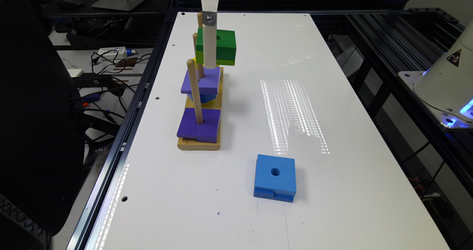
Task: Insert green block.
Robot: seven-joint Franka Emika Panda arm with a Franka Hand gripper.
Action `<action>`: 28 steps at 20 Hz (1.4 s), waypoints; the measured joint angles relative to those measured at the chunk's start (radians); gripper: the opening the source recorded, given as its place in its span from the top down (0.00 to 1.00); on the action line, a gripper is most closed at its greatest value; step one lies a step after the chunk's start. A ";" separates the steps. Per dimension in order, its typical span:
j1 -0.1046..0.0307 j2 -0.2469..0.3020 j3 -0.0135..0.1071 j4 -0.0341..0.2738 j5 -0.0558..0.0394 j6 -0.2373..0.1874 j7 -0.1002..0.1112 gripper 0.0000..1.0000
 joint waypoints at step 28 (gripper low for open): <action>0.000 0.025 0.001 0.022 0.0000 0.035 0.000 1.00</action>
